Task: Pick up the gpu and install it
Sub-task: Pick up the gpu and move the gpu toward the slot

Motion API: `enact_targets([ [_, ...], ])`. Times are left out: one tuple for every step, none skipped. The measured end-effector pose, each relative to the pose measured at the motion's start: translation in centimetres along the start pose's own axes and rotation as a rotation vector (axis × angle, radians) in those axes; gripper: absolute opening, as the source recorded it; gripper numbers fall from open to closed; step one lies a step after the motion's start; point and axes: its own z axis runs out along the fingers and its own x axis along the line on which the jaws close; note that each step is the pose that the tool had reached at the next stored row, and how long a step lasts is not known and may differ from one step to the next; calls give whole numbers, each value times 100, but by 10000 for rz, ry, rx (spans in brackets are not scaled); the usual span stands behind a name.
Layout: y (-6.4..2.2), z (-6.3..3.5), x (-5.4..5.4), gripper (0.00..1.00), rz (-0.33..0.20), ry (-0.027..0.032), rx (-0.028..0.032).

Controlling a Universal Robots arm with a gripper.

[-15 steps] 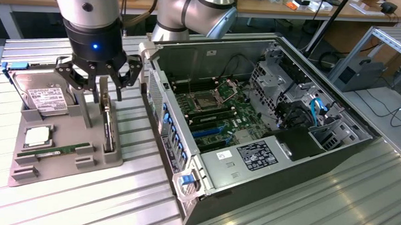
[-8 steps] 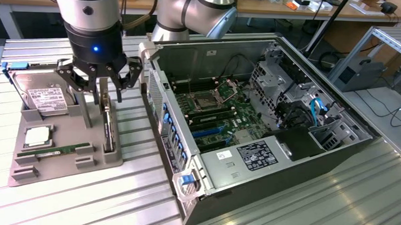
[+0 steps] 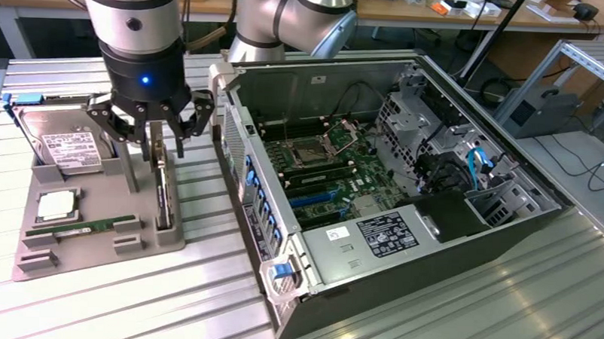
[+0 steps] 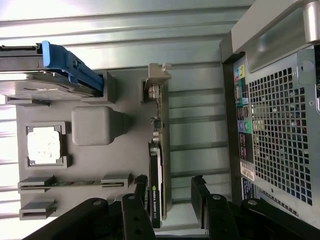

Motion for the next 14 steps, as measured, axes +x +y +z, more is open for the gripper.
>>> enact_targets([
  [-1, 14, 0, 48, 0, 0, 0],
  [-2, 33, 1, 48, 0, 0, 0],
  [-3, 60, 1, 48, 0, 0, 0],
  [-3, 74, 2, 48, 0, 1, 1],
  [-4, 90, 5, 48, 1, 0, 0],
  [-5, 105, 7, 48, 0, 1, 1],
  [-6, 129, 11, 48, 0, 0, 0],
  [-7, 150, 16, 48, 0, 1, 0],
  [-9, 171, 24, 48, 1, 0, 0],
  [-11, 200, 33, 48, -1, 0, 0],
  [-12, 221, 35, 48, -1, 0, 0],
  [-13, 239, 36, 48, 0, 0, 0],
  [-14, 253, 36, 48, 0, 0, 0],
  [-14, 265, 37, 48, 0, 0, 0],
])
